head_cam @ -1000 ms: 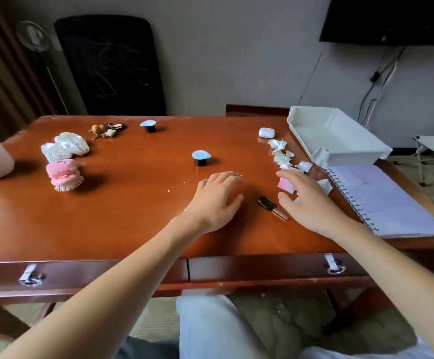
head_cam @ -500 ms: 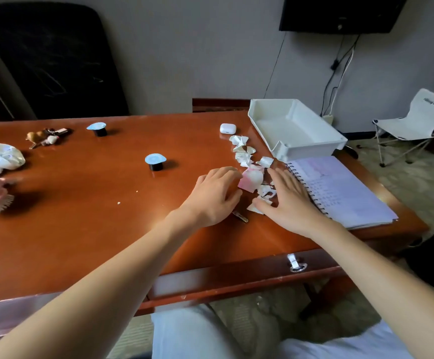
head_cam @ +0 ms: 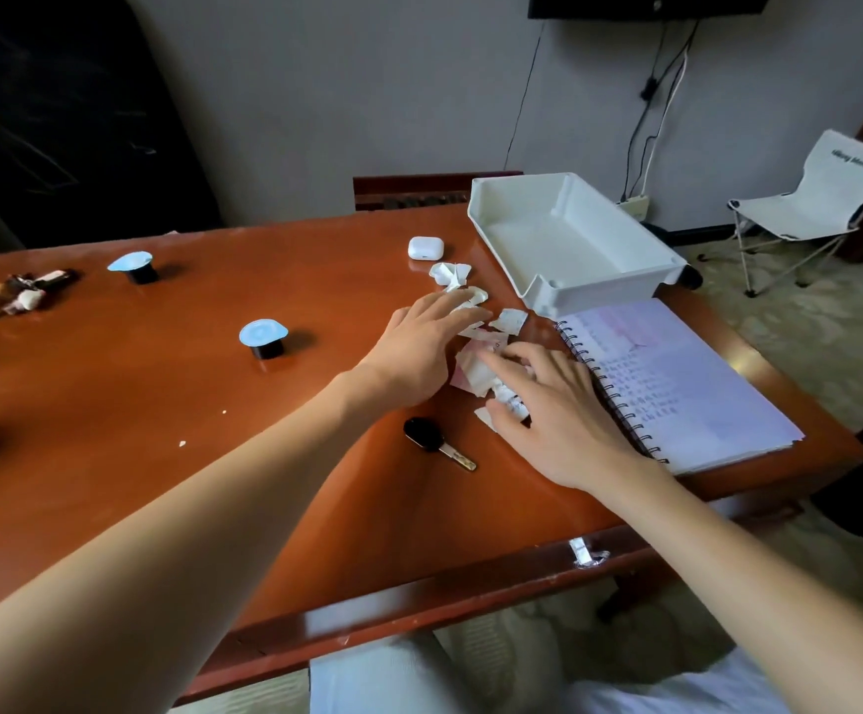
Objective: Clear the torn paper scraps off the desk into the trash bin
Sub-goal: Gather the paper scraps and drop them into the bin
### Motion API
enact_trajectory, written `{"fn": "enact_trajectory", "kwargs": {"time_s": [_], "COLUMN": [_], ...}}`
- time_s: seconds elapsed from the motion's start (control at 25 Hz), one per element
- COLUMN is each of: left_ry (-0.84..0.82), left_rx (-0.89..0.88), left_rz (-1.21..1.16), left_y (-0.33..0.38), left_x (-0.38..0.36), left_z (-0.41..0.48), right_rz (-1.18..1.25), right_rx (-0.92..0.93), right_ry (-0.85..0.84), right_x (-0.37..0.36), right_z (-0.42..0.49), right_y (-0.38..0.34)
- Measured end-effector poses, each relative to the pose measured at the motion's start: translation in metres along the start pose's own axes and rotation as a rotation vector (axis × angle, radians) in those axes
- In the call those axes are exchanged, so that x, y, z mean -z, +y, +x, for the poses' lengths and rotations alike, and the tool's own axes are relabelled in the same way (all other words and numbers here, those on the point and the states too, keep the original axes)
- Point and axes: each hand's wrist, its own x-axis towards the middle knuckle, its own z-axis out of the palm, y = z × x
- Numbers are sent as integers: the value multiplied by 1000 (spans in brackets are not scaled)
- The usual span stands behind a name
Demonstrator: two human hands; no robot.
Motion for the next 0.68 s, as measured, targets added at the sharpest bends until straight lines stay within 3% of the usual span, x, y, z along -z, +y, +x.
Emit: {"fn": "enact_trajectory", "kwargs": {"time_s": [0.28, 0.68], "left_ry": [-41, 55], "left_rx": [-12, 83], "left_rz": [-91, -52], "left_y": [-20, -27], "left_x": [-21, -23], "left_z": [14, -12], "right_rz": [129, 167], "right_rx": [46, 6], "right_ry": [158, 68], "right_x": [-9, -10], "right_z": [0, -2], "right_y": [6, 6]}}
